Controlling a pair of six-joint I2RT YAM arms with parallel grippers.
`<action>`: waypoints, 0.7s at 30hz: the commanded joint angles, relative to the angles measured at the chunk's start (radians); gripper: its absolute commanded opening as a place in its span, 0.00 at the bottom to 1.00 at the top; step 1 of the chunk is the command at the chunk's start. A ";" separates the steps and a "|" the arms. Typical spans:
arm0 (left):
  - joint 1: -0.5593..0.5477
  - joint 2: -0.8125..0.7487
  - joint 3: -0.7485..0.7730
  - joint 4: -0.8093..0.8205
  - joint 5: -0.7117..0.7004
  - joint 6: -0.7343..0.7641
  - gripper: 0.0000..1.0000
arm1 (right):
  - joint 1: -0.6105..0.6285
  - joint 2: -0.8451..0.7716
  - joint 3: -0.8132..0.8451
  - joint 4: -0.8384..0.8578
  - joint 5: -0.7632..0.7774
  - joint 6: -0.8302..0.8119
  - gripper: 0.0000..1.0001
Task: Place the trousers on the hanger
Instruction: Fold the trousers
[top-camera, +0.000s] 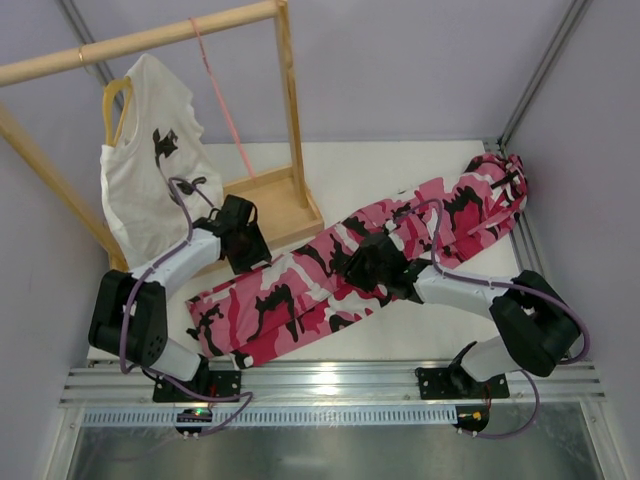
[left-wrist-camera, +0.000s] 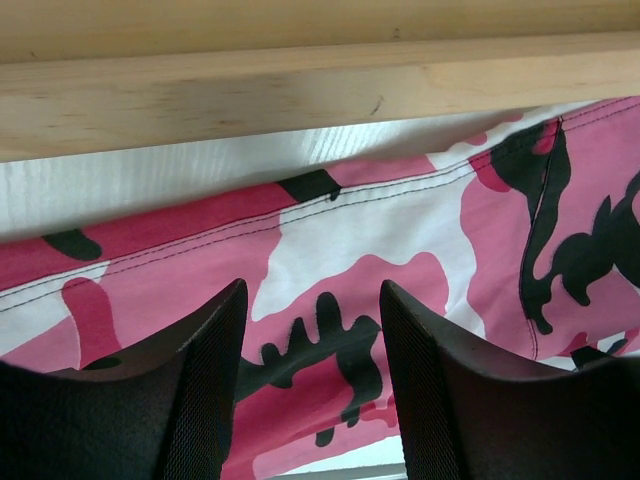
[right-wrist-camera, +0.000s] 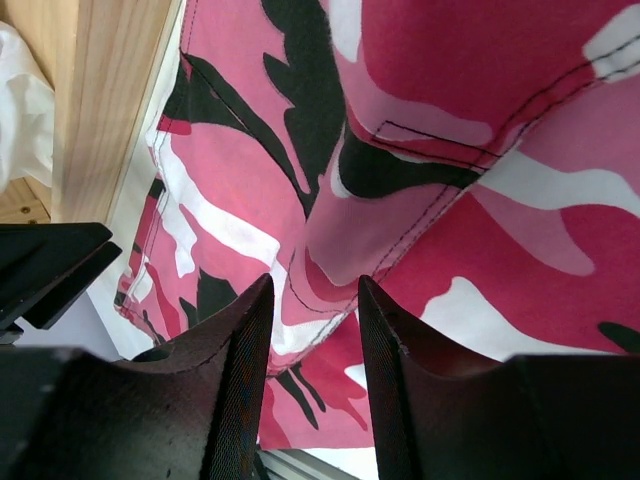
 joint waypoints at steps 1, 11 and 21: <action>0.015 -0.042 -0.006 -0.009 -0.030 0.022 0.57 | 0.022 0.026 0.047 0.051 0.051 0.030 0.42; 0.032 -0.055 -0.023 -0.014 -0.042 0.042 0.57 | 0.038 0.098 0.082 -0.033 0.165 -0.016 0.40; 0.032 -0.016 -0.006 0.026 0.049 0.067 0.57 | -0.059 0.109 0.151 -0.157 0.257 -0.173 0.40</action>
